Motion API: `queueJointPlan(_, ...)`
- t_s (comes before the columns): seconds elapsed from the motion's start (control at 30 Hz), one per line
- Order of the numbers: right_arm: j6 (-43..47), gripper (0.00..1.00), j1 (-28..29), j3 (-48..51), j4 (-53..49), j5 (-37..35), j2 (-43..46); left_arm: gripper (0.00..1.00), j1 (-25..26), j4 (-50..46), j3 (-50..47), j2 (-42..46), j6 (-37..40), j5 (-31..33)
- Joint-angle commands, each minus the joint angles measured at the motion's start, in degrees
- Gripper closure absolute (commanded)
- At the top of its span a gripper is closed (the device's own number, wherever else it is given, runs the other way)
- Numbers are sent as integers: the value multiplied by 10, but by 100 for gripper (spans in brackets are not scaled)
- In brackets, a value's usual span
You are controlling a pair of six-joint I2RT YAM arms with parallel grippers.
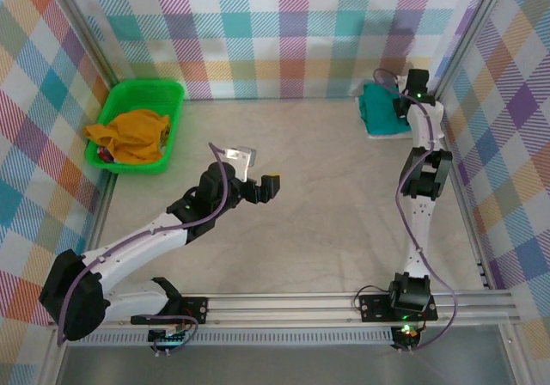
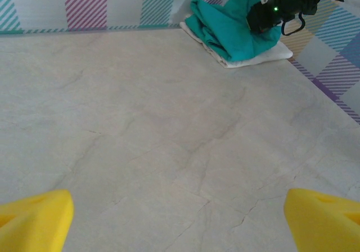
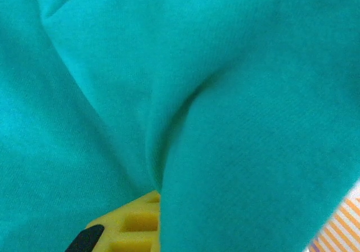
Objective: Fold and stack the t-shirts
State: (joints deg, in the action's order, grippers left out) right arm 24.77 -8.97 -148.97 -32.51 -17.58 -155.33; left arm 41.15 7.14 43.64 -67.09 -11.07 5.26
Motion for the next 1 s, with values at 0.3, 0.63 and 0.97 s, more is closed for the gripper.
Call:
queueJointPlan(0.3, -121, 5, 2, 37, 37, -11, 138, 0, 5, 25, -34, 56, 11, 102)
queueJointPlan(0.63, -262, 2, 50, 418, 149, 77, 438, 0, -14, 111, -96, 129, 41, 251)
queueJointPlan(0.97, -329, 0, 124, 933, 338, 92, 784, 0, -90, 87, -191, 214, 136, 453)
